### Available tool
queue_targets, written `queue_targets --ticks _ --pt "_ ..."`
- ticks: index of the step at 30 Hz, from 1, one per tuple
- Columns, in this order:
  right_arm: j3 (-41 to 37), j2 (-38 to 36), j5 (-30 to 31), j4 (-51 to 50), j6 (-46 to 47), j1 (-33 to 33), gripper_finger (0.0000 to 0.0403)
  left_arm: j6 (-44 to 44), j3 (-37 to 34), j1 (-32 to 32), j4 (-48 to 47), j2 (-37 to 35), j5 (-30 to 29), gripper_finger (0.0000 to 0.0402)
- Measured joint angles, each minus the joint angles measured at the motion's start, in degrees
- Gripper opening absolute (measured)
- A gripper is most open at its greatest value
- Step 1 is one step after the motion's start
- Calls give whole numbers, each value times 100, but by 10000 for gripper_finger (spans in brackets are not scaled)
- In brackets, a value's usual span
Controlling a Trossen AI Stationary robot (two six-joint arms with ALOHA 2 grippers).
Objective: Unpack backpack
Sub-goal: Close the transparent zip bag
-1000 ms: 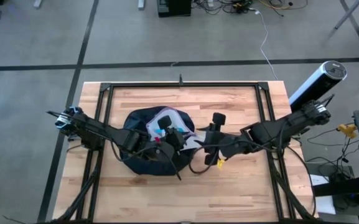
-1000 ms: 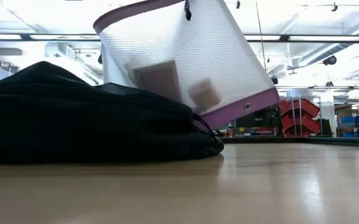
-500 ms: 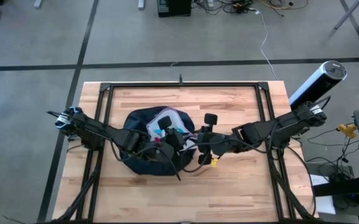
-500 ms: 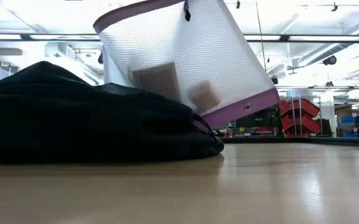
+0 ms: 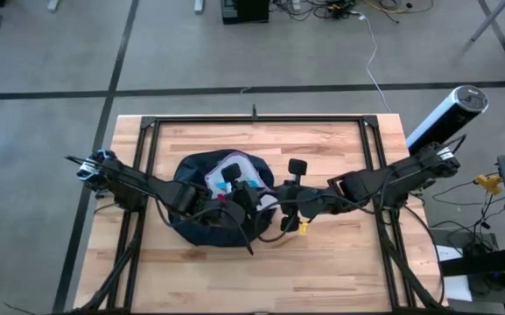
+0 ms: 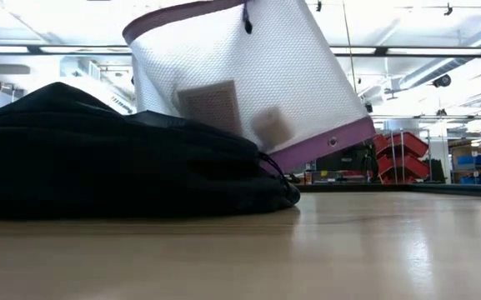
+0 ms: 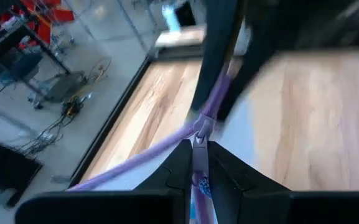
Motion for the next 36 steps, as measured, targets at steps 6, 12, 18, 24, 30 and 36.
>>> queue_targets --ticks 6,12,18,24,30,36 --pt "9 -393 26 -215 118 243 1 -124 10 -5 -649 -318 70 25" --pt "9 -993 51 -799 526 587 0 -653 8 17 -2031 -779 60 25" --pt "8 -1661 181 -1762 1332 939 0 -1797 8 22 -3760 -1301 5 25" --pt "-8 -1906 210 -1927 1682 1120 0 -2504 -162 15 -4272 -1626 -13 25" --pt "-25 -1696 173 -1979 1756 1126 0 -2259 -851 19 -3448 -1853 -78 25" --pt "-35 -1274 702 -1978 1649 1110 0 -2271 -1906 222 -2496 -1894 -10 25"
